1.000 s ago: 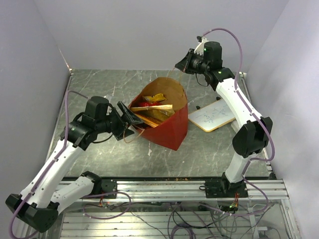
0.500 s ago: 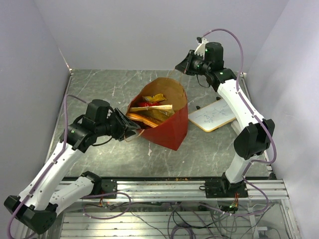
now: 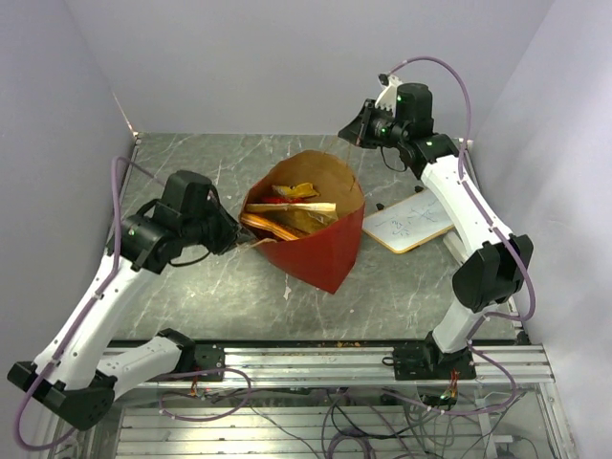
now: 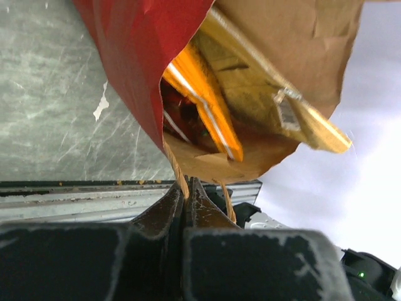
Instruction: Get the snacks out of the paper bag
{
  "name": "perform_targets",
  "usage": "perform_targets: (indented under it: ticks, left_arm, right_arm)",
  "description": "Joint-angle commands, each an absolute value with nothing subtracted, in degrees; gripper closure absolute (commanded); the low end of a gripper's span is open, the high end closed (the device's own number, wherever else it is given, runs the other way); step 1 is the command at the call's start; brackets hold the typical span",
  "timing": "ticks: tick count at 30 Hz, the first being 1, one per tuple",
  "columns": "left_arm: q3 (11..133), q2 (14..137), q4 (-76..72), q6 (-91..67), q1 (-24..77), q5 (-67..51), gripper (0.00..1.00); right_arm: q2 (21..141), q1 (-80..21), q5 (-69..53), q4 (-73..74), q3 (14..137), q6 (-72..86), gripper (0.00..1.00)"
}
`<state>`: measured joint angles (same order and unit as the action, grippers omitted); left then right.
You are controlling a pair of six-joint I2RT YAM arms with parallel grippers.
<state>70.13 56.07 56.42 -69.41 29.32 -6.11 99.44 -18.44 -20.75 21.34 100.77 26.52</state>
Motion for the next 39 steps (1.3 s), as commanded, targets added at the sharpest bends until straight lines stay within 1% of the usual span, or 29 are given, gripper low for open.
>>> perform_targets:
  ticks: [1,6,9,11,15,19,22,26,29,31,33,39]
  left_arm:
    - [82.3,59.7,58.2,-64.1,29.7,0.5,0.93]
    - [90.9,65.8,60.6,-60.0,29.1,4.4,0.93]
    - [94.9,68.8,61.7,-57.3,26.2,4.7,0.93]
    - [96.6,70.6,61.8,-55.3,22.3,1.8,0.93]
    - [97.5,73.1,60.7,-50.3,10.9,-8.1,0.93]
    - [101.2,76.7,63.0,-44.5,3.3,-12.6,0.93]
    - [103.4,78.7,65.6,-41.6,1.5,-13.2,0.93]
    - [100.2,78.0,67.6,-39.8,0.9,-10.1,0.93]
    - [97.4,76.1,69.2,-39.1,-1.1,-6.7,0.84]
    - [97.0,74.4,69.6,-38.7,-1.4,-4.9,0.75]
    - [97.9,73.4,71.0,-38.1,-1.7,-2.3,0.64]
    - [102.4,71.4,76.9,-35.1,-1.7,6.8,0.42]
  right_arm:
    - [96.0,-18.4,-21.4,22.2,100.6,24.2,1.0]
    - [94.8,-19.1,-21.7,23.1,100.0,24.0,1.0]
    - [94.3,-20.1,-21.8,23.2,99.5,24.6,1.0]
    - [94.1,-21.2,-21.9,22.7,98.7,25.5,1.0]
    - [93.9,-23.7,-22.2,21.9,98.0,27.1,1.0]
    - [94.0,-26.3,-22.2,22.1,98.5,28.2,1.0]
    - [93.2,-28.0,-22.3,22.0,98.0,29.2,1.0]
    - [91.3,-30.4,-22.1,20.5,95.5,30.9,1.0]
    - [89.9,-30.7,-21.5,19.1,93.5,31.9,1.0]
    - [89.6,-30.7,-21.3,19.2,92.8,32.1,1.0]
    - [89.5,-30.7,-21.4,19.9,92.6,32.0,1.0]
    - [88.9,-30.9,-21.6,22.3,92.1,31.5,1.0]
